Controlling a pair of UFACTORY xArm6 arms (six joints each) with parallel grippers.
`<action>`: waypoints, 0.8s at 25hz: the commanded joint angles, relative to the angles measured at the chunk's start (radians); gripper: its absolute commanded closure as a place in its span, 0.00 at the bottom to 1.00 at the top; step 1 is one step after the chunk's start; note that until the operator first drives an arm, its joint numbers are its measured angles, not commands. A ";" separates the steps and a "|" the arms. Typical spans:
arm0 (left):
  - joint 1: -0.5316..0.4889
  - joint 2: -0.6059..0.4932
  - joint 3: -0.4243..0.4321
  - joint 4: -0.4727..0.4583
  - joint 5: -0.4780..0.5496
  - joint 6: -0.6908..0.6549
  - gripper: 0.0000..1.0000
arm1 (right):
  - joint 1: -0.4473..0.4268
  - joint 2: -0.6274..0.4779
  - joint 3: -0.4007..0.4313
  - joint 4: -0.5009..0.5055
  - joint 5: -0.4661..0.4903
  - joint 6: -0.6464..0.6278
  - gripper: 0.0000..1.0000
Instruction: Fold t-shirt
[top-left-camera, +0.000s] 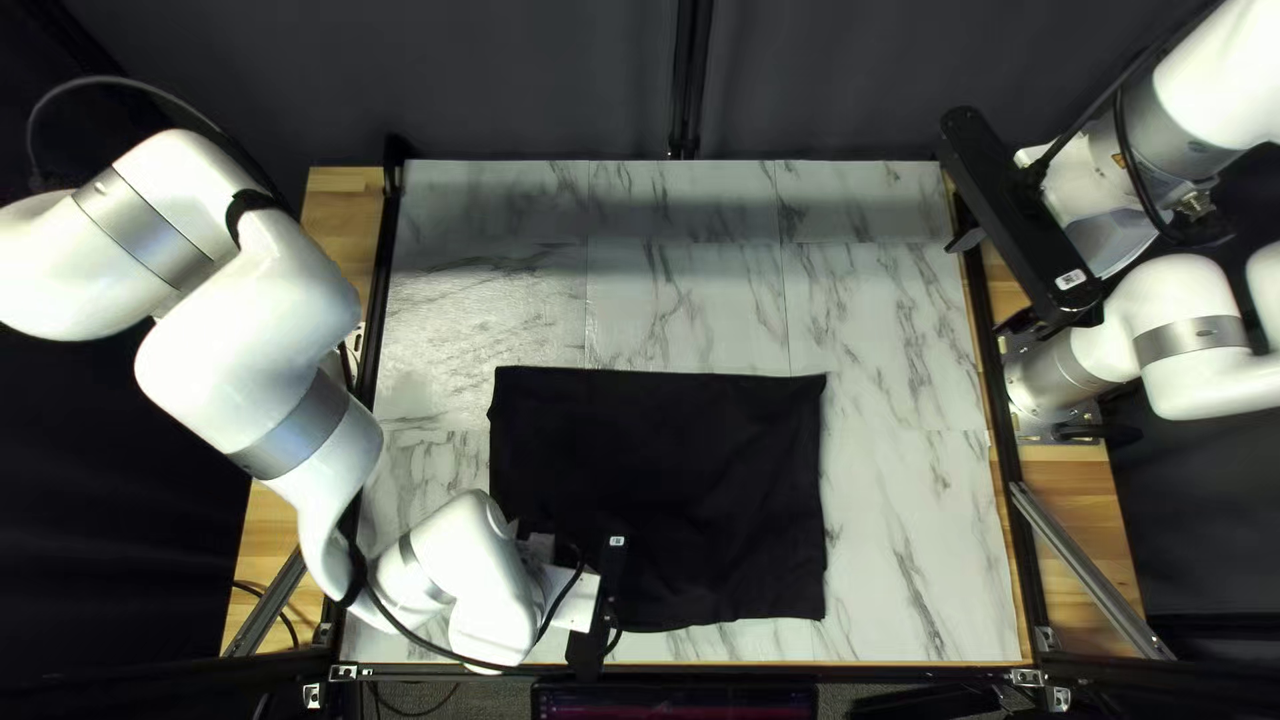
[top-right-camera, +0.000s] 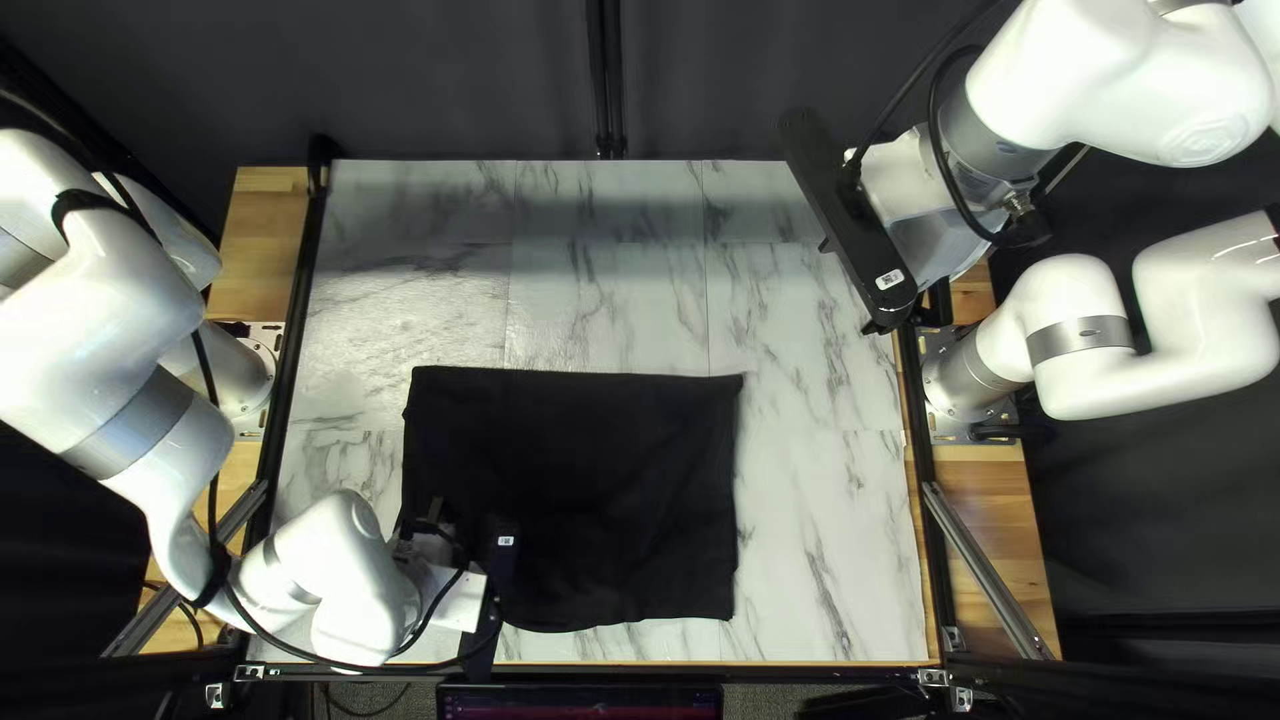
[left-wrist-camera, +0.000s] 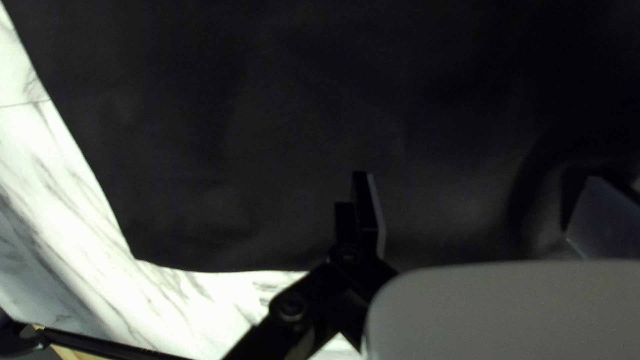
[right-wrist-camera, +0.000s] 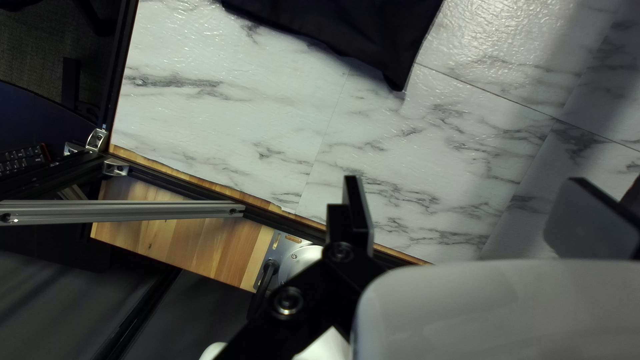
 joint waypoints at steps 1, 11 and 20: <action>-0.034 -0.016 -0.022 -0.006 0.043 -0.016 0.00 | 0.000 0.000 0.000 0.000 0.000 0.000 0.00; -0.082 0.044 -0.103 0.035 0.090 -0.085 0.00 | 0.000 0.000 0.000 0.000 0.000 0.000 0.00; -0.093 0.112 -0.173 0.092 0.128 -0.145 0.00 | 0.000 0.000 0.000 0.000 0.000 0.000 0.00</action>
